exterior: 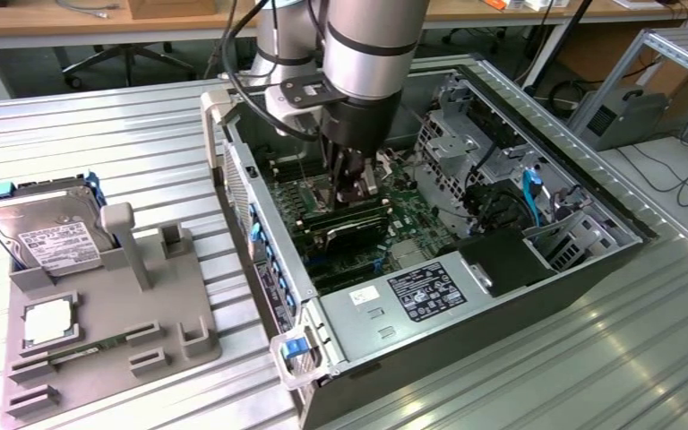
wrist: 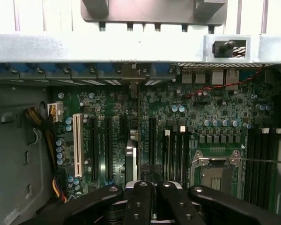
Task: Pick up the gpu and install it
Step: 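Press down on the gpu until it lock into place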
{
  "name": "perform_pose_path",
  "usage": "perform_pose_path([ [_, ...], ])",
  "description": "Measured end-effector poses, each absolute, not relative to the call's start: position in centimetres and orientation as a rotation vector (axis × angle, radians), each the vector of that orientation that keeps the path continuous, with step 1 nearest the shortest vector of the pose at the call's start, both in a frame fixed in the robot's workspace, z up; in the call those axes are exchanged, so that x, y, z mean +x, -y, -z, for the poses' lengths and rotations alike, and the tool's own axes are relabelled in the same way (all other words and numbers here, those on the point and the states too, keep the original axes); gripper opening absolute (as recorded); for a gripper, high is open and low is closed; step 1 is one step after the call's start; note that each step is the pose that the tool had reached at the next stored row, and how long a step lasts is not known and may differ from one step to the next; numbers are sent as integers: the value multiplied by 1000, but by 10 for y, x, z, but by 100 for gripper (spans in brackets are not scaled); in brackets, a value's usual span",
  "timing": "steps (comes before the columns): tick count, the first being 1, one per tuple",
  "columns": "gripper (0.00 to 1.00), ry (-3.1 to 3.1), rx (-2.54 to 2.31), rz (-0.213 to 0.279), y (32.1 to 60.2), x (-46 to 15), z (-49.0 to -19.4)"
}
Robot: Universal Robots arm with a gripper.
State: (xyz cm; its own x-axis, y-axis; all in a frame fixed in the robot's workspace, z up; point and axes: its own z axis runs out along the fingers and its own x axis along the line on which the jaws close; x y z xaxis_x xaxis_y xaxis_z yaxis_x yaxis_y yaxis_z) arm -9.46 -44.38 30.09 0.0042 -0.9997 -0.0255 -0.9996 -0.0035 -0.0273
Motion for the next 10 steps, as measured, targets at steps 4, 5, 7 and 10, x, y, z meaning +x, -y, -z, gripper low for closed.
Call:
perform_pose_path([
  [4, 11, -2191, -2199, 2, 444, -95, -293],
  [5, 11, -2191, -2199, 2, 444, -95, -291],
  [7, 11, -2191, -2199, 2, 444, -95, -287],
  [10, 11, -2191, -2199, 2, 444, -95, -285],
])
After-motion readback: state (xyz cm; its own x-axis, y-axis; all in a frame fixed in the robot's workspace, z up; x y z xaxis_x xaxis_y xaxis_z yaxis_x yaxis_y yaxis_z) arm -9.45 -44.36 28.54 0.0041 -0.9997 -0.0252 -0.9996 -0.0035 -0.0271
